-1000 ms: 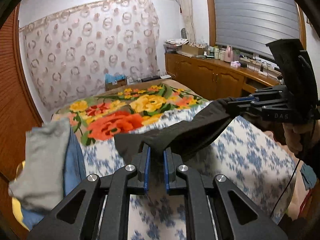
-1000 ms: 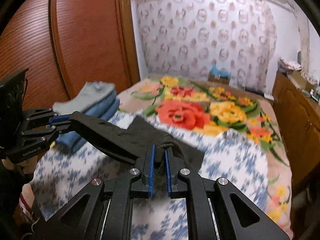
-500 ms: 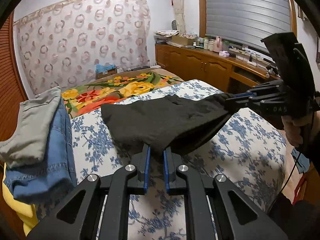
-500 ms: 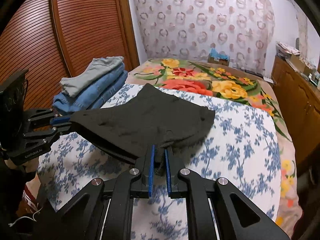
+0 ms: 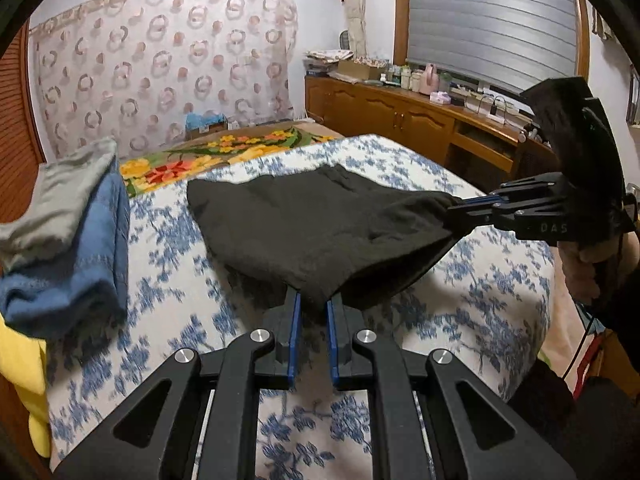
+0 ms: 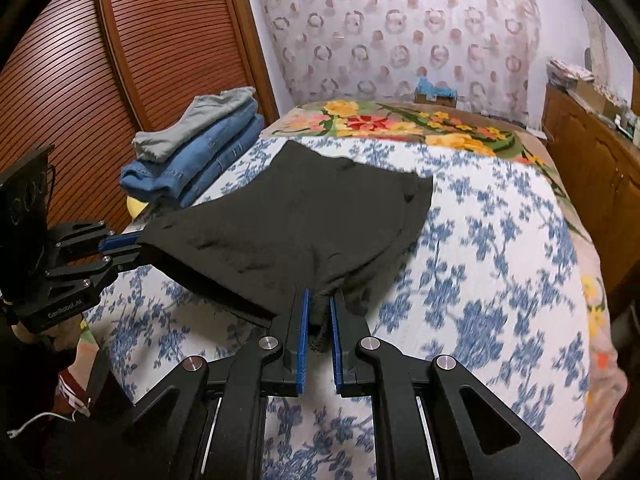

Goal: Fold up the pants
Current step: 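Lower the held hem end onto the garment's waistband half with both grippers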

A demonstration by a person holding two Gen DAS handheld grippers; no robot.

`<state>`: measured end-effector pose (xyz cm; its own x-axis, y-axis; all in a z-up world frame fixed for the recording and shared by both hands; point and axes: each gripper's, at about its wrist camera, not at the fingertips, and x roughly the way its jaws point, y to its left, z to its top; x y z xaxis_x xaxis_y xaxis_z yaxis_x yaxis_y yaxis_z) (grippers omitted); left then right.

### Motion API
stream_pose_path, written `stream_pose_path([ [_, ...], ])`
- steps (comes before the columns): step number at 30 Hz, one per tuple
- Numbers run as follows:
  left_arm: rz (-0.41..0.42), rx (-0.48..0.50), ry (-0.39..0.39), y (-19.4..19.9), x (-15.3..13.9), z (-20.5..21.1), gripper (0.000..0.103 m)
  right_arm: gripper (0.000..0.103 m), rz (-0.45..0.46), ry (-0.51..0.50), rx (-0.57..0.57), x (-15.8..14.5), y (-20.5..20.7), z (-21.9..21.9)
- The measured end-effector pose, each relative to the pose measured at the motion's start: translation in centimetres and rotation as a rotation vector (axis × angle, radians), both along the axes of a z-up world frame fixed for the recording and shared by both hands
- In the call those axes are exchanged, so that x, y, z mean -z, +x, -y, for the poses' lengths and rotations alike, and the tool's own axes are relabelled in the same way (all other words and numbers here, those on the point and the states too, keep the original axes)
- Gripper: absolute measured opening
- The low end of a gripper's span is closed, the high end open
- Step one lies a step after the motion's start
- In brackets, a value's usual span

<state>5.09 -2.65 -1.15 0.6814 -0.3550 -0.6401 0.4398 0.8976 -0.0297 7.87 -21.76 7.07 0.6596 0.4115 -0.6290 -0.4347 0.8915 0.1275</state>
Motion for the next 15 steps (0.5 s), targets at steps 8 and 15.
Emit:
stream_pose_path([
  [8, -0.053, -0.009, -0.003, -0.6, 2.6, 0.2, 0.012, 0.01, -0.042, -0.007, 0.016, 3.0, 0.3, -0.4],
  [15, -0.099, -0.02, -0.006, -0.7, 4.6, 0.2, 0.012, 0.01, -0.066, -0.012, 0.026, 4.7, 0.6, -0.7],
])
